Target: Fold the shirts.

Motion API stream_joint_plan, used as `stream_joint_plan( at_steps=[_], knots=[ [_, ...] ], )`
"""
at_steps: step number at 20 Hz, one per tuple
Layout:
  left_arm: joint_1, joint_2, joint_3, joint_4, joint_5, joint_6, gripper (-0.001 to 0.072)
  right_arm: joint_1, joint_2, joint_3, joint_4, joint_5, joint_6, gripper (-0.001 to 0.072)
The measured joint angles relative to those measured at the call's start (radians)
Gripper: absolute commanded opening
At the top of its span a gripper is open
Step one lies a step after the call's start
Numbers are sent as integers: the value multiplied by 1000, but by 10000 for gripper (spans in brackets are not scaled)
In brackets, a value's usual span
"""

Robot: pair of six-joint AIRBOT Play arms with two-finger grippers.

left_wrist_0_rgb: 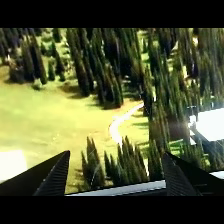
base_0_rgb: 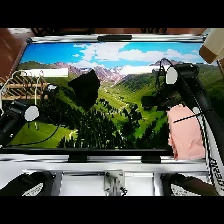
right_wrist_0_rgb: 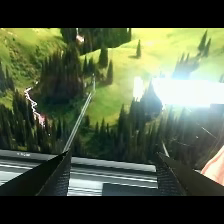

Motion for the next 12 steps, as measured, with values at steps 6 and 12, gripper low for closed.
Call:
stream_joint_plan(
  at_steps=[6, 12],
  knots=[
    [0, 0, 0, 0, 0, 0, 713, 0, 0, 0, 0, 2, 0, 631],
    [0, 0, 0, 0, 0, 0, 713, 0, 0, 0, 0, -2, 0, 631]
  ],
)
